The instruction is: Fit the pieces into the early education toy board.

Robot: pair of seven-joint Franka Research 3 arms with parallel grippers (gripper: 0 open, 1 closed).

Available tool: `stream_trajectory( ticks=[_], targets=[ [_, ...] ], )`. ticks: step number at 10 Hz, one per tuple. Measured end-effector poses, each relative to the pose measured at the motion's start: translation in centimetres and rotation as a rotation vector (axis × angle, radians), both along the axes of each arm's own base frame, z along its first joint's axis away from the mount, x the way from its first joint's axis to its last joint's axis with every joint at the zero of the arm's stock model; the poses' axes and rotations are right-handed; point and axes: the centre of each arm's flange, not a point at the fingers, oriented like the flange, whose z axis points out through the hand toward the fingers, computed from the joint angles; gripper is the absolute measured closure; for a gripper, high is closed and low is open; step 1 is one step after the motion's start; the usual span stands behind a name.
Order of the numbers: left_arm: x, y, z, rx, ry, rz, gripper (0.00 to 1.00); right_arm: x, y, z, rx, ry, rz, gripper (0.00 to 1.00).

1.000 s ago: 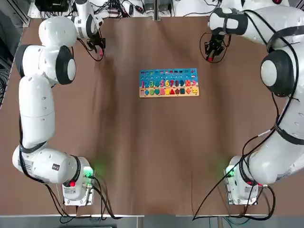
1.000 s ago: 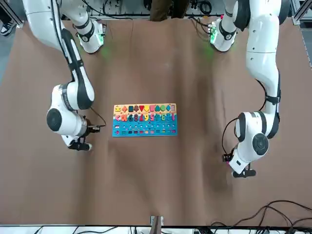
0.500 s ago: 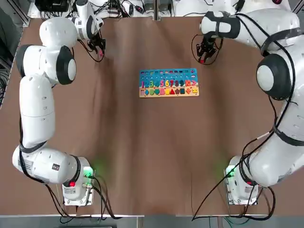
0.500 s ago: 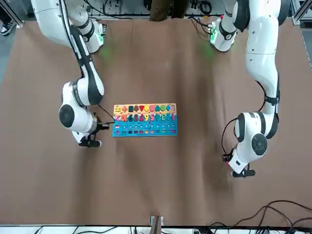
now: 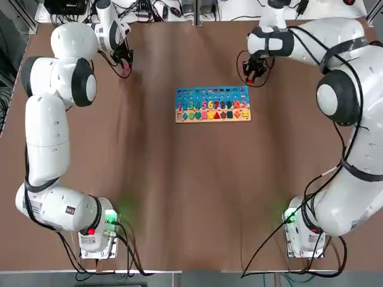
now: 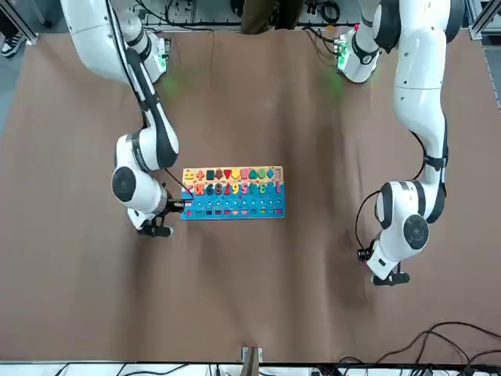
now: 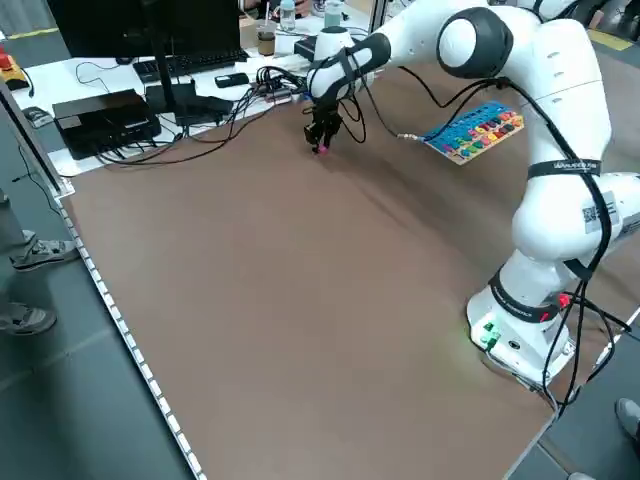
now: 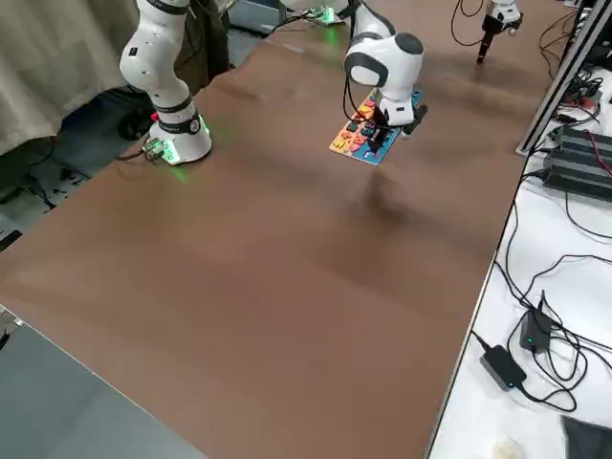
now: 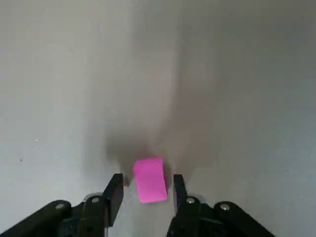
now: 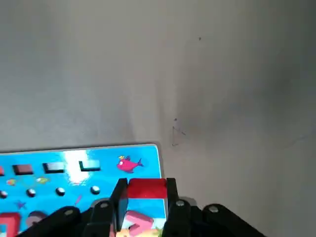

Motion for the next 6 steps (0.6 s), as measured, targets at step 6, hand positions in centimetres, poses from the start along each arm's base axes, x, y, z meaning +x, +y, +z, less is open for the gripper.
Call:
stream_trajectory(
  ticks=[6],
  targets=[
    [0.02, 0.01, 0.01, -0.021, -0.001, 0.02, 0.68, -0.62, 0.95, -1.71, -0.008, 0.004, 0.016, 0.64]
  ],
)
